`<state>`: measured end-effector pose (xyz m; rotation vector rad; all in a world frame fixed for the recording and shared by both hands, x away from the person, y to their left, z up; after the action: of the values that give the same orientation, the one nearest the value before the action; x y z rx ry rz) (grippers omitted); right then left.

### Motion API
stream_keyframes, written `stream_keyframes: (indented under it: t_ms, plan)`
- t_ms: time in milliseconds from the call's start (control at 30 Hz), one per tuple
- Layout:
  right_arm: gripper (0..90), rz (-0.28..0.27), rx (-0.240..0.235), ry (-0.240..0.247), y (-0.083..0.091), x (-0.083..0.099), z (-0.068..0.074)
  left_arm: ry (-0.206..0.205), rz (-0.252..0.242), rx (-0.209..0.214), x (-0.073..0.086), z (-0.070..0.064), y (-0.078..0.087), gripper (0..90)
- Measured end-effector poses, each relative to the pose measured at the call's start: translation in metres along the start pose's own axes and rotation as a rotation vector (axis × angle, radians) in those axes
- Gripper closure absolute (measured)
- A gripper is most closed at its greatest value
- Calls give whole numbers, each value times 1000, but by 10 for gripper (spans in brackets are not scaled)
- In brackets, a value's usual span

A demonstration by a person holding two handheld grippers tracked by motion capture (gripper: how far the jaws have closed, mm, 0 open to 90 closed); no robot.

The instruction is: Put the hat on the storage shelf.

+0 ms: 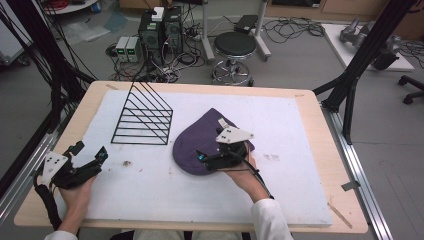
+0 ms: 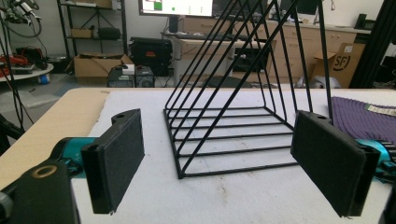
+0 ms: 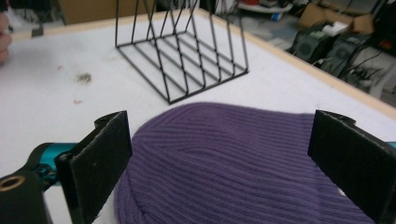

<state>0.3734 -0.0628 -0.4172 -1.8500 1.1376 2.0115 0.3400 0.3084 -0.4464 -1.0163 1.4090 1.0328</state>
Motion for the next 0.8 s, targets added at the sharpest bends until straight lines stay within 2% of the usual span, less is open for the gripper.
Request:
stream_keyframes:
  t_ms: [367,800]
  plan:
    - [71,70,-37,54,-17,7,14,3,-2,-1,0,1,0,176]
    - [70,128,-96,47,-33,15,28,-1,4,-4,1,1,0,176]
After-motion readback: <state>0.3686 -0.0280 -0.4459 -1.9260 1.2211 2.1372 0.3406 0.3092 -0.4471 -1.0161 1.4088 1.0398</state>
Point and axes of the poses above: each handheld gripper's, and its own axes: y roughly backward along the jaws, x roughly out of its underside, z roughly to its left, the point moved 8 cm from there along -y, roughly forward along the jaws, and after that the axes turned 1 degree about -y, right-handed, at the moved point
